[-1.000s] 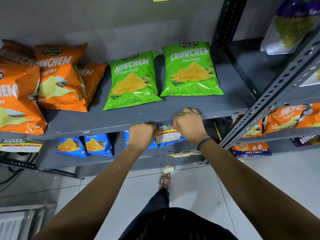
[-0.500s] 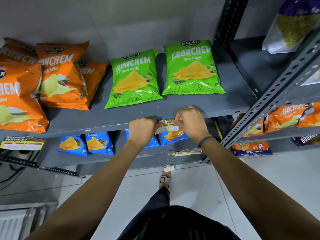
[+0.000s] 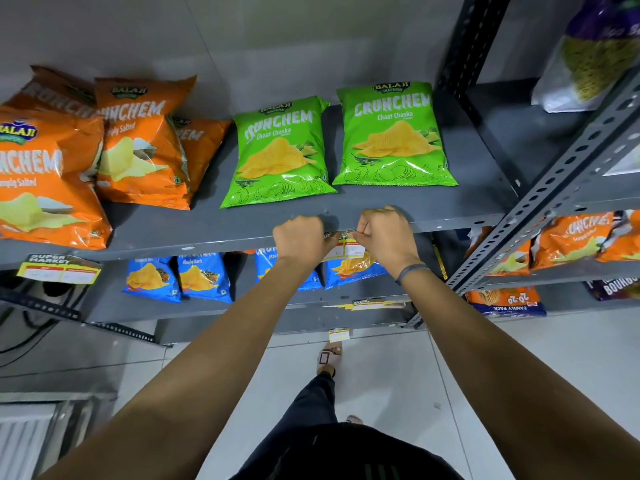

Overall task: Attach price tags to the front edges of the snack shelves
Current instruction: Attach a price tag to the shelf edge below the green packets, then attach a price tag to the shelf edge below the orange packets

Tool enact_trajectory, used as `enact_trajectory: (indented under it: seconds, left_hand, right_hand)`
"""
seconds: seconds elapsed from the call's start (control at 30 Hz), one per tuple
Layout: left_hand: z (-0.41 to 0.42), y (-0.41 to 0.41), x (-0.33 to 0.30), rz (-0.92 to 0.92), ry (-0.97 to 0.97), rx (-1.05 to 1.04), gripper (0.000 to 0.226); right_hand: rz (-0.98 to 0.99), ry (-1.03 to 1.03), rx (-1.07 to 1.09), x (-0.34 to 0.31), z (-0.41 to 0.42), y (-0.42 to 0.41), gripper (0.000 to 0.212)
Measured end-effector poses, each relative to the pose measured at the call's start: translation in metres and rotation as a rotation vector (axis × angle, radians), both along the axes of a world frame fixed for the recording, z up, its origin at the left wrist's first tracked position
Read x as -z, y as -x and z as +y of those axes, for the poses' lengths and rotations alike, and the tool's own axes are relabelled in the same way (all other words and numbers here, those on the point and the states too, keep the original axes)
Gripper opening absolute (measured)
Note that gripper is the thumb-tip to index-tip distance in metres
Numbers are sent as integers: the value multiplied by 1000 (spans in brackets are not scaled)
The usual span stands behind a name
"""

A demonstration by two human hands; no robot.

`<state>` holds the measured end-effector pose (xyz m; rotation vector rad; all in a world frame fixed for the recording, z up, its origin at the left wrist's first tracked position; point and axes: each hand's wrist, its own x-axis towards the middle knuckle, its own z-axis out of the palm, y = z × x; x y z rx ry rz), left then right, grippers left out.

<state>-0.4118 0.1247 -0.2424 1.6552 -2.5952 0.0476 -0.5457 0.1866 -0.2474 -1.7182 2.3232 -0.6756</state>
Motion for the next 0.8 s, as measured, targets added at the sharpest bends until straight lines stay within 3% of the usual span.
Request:
enact_trajectory:
  seconds: [0.2,0.33,0.53,0.7,0.8]
  left_hand:
    - [1,-26,-3,37,-61,33,47]
    - [0,-86,-5,163,-26,-15,40]
    - [-16,-209,-15,314,118,-179,22]
    - [-54,-336,-19,403,366,-338,10]
    - [-81,-400,-17,354,354,-353,22]
  right_hand:
    - [133,88,97,0,17,-28,9]
    - [63,93,90,0,10,-66,11]
    - [-314,95,-17,9,-31,-170,6]
    - [-629,-133,-119,37,-88,-293,11]
    - [-727,-297,-147,49,-120,-362,20]
